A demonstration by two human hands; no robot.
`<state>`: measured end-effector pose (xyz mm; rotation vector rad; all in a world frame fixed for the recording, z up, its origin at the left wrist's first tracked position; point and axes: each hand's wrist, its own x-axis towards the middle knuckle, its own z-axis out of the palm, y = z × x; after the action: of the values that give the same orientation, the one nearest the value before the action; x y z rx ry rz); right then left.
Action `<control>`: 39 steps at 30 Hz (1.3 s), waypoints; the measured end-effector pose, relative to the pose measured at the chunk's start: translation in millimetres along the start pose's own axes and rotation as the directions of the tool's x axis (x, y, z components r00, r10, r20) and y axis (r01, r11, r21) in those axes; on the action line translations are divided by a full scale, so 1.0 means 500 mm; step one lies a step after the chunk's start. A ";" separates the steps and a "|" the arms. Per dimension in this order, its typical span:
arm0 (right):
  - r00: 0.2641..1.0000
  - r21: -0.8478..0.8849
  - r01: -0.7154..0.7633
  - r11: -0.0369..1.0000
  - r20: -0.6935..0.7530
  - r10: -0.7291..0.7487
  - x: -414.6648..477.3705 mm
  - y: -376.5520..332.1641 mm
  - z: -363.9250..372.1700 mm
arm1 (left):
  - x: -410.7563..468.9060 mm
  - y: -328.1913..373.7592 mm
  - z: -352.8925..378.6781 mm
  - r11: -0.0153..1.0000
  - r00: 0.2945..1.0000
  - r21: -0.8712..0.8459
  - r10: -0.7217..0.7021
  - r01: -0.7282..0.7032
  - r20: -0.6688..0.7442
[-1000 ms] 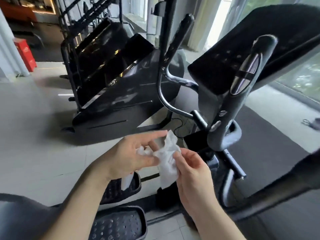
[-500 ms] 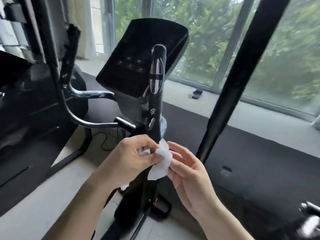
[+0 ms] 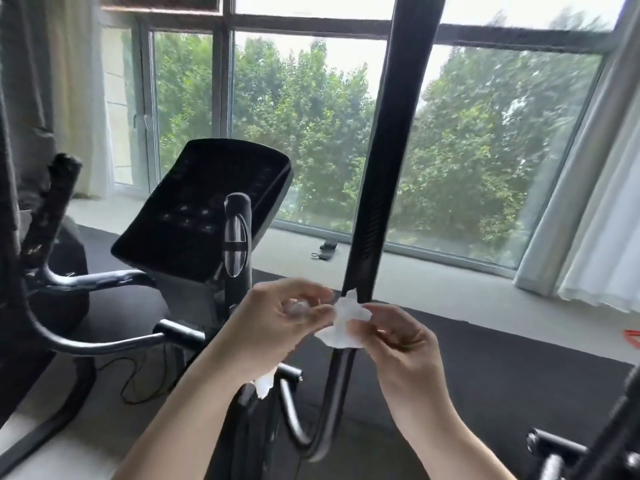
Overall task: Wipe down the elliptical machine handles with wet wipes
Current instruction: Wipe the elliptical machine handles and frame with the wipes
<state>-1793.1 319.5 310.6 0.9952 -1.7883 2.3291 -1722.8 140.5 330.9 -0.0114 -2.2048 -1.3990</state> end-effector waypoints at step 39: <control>0.544 -0.194 0.819 0.539 -0.034 -0.839 0.484 -0.399 0.048 | 0.289 0.222 -0.032 0.940 0.974 -0.279 0.154 -0.196 -0.167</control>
<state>-1894.1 282.7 606.4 1.2608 -1.0204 1.5504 -1809.8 140.2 491.6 -0.2033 -1.8155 -1.5609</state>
